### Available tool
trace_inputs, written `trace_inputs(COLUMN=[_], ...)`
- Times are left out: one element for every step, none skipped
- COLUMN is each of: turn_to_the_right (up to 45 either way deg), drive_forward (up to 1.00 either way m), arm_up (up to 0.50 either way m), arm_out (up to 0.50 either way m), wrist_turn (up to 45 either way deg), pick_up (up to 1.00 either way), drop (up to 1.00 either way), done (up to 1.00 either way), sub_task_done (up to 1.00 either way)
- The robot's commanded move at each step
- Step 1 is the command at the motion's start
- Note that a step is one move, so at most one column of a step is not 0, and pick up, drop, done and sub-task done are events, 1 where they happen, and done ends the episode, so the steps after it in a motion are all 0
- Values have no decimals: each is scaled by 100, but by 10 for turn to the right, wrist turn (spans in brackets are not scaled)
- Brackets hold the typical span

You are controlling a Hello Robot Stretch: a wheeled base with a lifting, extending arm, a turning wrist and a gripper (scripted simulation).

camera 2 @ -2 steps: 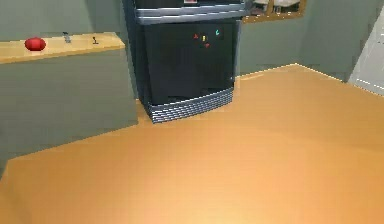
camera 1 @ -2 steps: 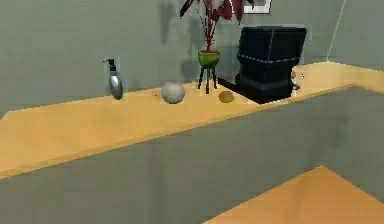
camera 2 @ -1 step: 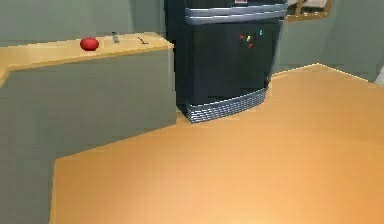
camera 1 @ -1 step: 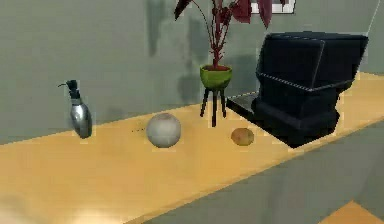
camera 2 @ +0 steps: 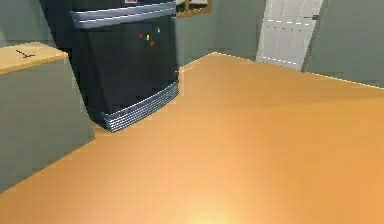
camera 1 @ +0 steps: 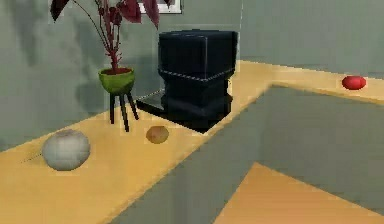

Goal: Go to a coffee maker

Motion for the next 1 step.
trace_inputs(turn_to_the_right=[0], drive_forward=[0], arm_up=[0], arm_out=[0], wrist_turn=[0], pick_up=[0], drop=[0], done=[100], sub_task_done=[0])
